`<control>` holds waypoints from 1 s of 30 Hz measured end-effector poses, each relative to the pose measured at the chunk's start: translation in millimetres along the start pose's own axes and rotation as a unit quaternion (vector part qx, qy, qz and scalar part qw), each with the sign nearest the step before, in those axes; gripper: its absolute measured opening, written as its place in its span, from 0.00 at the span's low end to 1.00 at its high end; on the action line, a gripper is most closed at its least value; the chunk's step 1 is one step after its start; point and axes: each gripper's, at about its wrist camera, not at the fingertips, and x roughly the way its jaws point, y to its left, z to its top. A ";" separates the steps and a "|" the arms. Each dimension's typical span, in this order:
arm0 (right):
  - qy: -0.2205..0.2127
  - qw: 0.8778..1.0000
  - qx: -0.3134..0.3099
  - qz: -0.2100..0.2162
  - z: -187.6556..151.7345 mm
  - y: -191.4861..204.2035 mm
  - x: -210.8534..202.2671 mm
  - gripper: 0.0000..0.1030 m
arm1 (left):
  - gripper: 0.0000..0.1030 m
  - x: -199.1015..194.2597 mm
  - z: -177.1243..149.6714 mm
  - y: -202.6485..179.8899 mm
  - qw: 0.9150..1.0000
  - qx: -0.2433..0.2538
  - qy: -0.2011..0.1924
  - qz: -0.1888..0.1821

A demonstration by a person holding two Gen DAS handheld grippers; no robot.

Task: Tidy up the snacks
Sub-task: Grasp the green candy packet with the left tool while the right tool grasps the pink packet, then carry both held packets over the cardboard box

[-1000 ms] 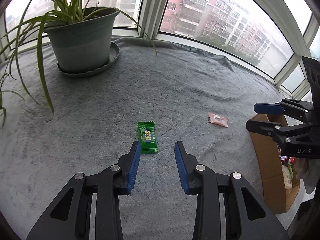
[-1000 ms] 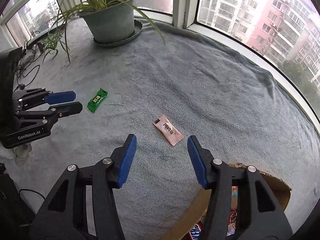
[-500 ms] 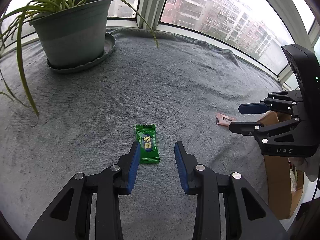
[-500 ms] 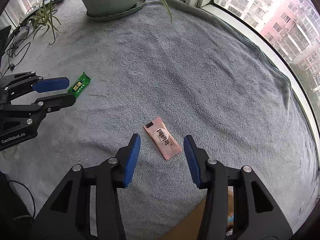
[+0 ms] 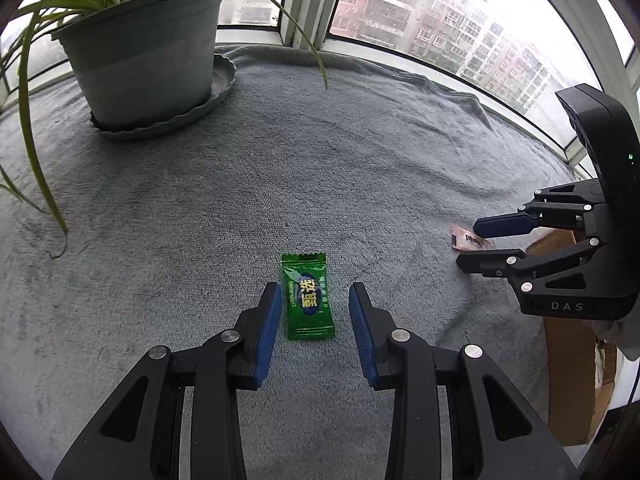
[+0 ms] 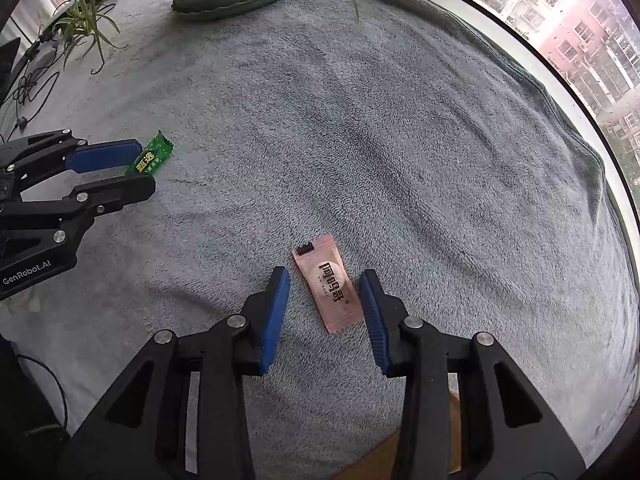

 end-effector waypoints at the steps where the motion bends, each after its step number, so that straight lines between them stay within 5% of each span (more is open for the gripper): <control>1: 0.000 1.000 0.002 0.002 -0.1 -0.6 0.5 0.37 | 0.32 0.1 -0.6 -1.0 1.000 0.004 -0.001 0.002; 10: -0.006 1.000 0.002 0.004 -3.8 1.3 -2.3 0.21 | 0.19 0.0 -0.6 2.0 1.000 0.002 -0.005 0.011; 30: -0.062 0.997 0.045 0.017 -24.6 -5.4 -38.8 0.20 | 0.17 -23.8 -1.9 -2.8 0.999 0.008 -0.030 0.008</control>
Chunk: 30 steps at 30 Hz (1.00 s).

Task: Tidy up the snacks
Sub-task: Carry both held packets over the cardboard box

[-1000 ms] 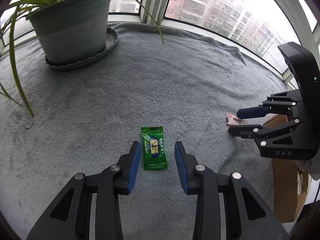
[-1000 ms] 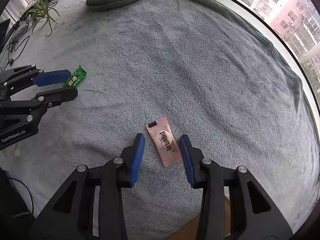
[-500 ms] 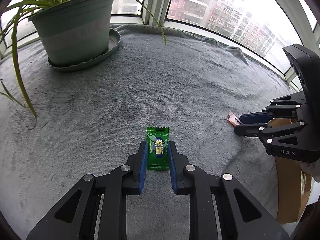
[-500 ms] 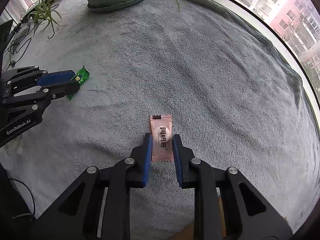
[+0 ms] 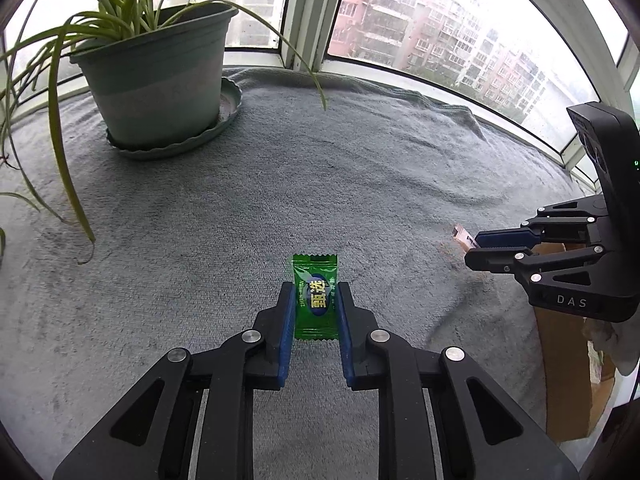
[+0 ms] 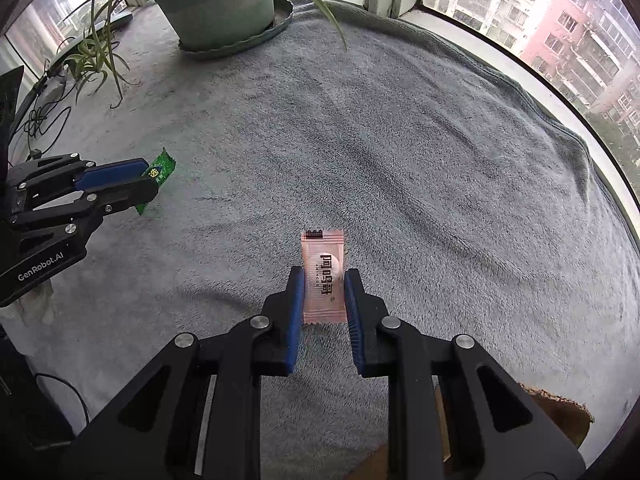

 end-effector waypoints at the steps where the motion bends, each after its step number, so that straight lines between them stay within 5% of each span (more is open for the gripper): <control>1: -0.005 1.000 0.003 0.001 -1.2 0.3 -3.9 0.20 | 0.17 -3.0 0.3 -2.1 1.000 0.003 -0.003 -0.001; 15: -0.077 0.996 0.050 0.002 -35.7 -2.1 -73.8 0.20 | 0.17 -41.8 2.9 -53.3 0.997 0.047 -0.037 -0.041; 30: -0.121 0.980 0.145 -0.056 -127.1 -40.6 -136.4 0.20 | 0.17 -57.9 -2.7 -129.6 0.988 0.106 -0.036 -0.111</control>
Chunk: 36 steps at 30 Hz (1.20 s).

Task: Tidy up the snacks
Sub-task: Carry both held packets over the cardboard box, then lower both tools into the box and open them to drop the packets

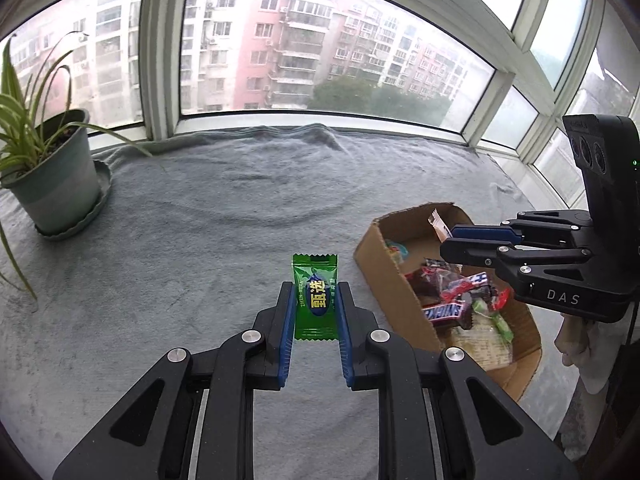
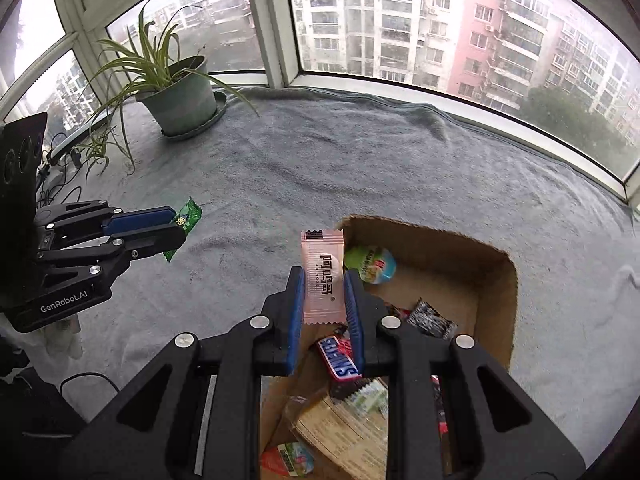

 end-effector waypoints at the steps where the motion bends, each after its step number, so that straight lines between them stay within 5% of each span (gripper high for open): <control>1: 0.000 1.000 0.006 -0.007 -4.9 -5.2 -2.8 0.20 | 0.17 1.5 -0.1 -7.3 1.000 0.006 0.002 -0.007; 18: -0.005 0.995 0.082 -0.052 -51.2 -66.8 -17.5 0.20 | 0.17 38.8 1.0 -110.1 0.994 0.083 0.036 -0.062; 36: 0.006 0.994 0.099 -0.050 -52.6 -83.4 6.2 0.20 | 0.17 75.0 13.2 -125.7 0.994 0.094 0.045 -0.036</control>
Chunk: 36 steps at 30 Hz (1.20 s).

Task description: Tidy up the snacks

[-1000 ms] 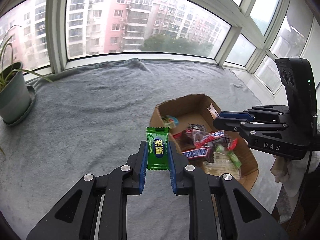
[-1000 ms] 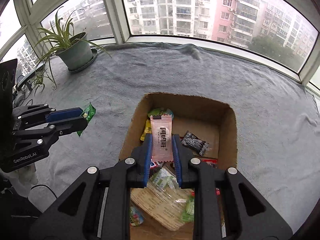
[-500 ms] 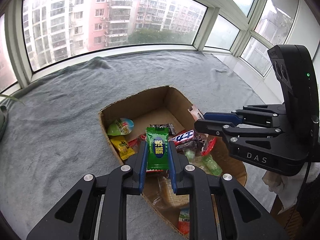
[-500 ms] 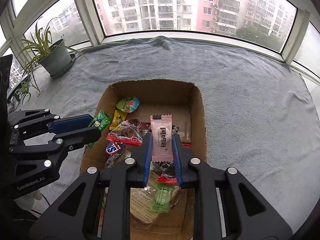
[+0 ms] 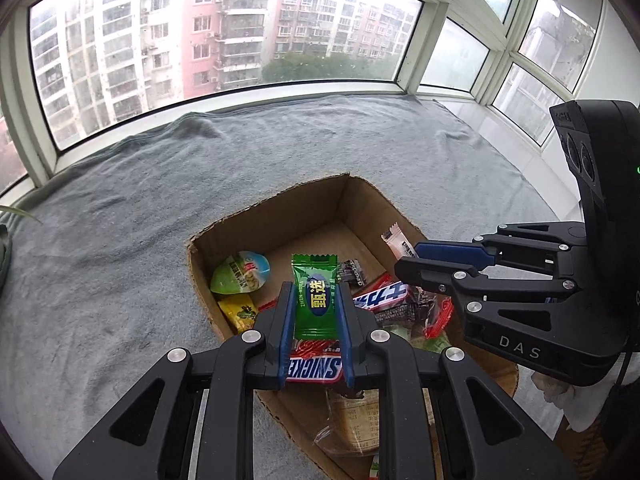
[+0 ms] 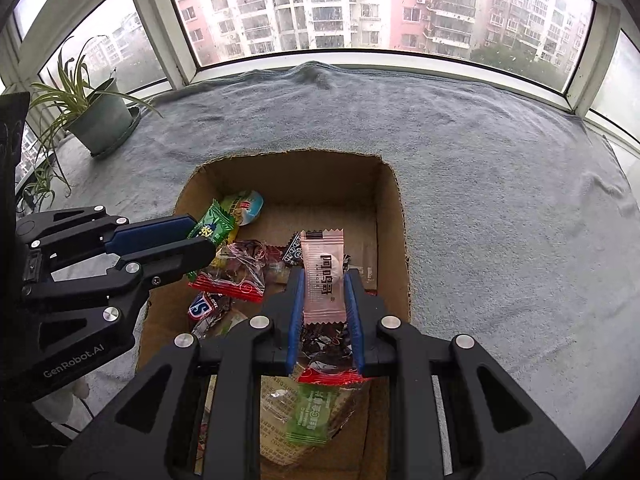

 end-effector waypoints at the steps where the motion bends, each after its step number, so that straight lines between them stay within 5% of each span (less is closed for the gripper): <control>1: 0.001 1.000 0.000 -0.001 -0.2 0.2 0.8 0.20 | 0.17 0.6 0.1 0.4 1.000 0.000 0.001 -0.001; 9: 0.002 1.000 0.000 -0.008 -2.2 2.0 -1.0 0.21 | 0.20 0.1 -0.3 0.6 1.000 0.002 0.002 -0.001; 12: -0.001 1.000 0.005 -0.014 -3.6 0.6 -4.0 0.37 | 0.31 -0.4 -0.7 1.1 1.000 0.000 0.002 0.000; 18: -0.012 1.000 0.008 -0.022 -6.1 2.7 -14.9 0.46 | 0.32 -4.9 -3.2 3.9 1.000 -0.004 0.001 0.000; 20: -0.020 0.999 0.010 -0.030 -7.0 4.4 -20.6 0.58 | 0.32 -7.6 -3.7 5.2 1.000 -0.005 0.000 -0.002; 36: -0.085 0.994 0.028 -0.057 -27.1 27.9 -82.1 0.75 | 0.46 -61.0 -19.2 7.5 0.999 0.005 -0.034 -0.003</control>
